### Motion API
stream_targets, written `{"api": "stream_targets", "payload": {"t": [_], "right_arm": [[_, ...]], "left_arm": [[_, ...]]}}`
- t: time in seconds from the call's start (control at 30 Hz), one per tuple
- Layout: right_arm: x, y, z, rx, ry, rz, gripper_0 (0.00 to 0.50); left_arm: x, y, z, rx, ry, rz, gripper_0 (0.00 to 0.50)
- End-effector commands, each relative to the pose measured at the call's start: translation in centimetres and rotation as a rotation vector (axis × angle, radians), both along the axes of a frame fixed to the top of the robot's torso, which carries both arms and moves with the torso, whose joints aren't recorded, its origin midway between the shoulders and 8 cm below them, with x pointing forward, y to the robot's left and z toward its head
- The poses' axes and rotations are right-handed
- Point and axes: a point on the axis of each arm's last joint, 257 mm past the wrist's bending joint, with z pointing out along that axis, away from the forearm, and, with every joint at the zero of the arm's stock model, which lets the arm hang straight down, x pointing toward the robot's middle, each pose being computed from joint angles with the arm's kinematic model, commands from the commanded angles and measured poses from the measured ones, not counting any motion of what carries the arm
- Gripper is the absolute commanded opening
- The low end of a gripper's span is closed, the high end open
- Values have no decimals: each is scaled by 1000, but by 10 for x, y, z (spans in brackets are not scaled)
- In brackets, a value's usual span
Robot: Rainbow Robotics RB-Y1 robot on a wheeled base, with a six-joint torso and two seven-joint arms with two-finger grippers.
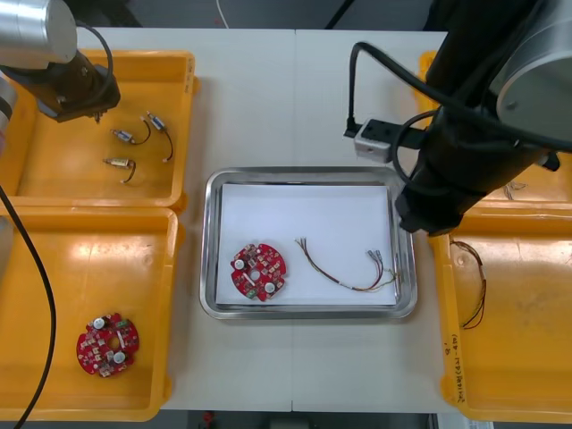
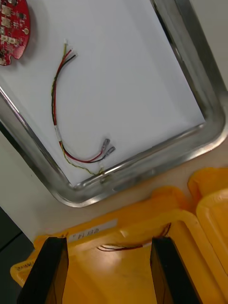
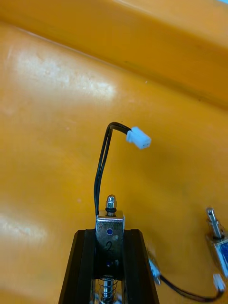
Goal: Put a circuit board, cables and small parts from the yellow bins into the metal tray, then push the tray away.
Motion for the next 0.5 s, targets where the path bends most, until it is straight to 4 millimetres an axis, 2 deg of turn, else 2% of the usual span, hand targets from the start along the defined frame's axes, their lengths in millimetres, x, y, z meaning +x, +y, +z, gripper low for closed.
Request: {"api": "stream_targets", "payload": {"t": [0.03,0.23,0.37,0.5], "right_arm": [[15,-6,50,66,-108,-47,500],[23,-16,68,105,-142,-92,500],[29,-36,73,133,-156,-156,500],[37,-65,75,177,-174,-259,500]], "left_arm": [[-5,12,63,20,-50,-1,0],[-28,3,64,39,3,-15,0],[-41,-3,64,56,16,-35,0],[-59,-18,59,57,42,-65,1]]}}
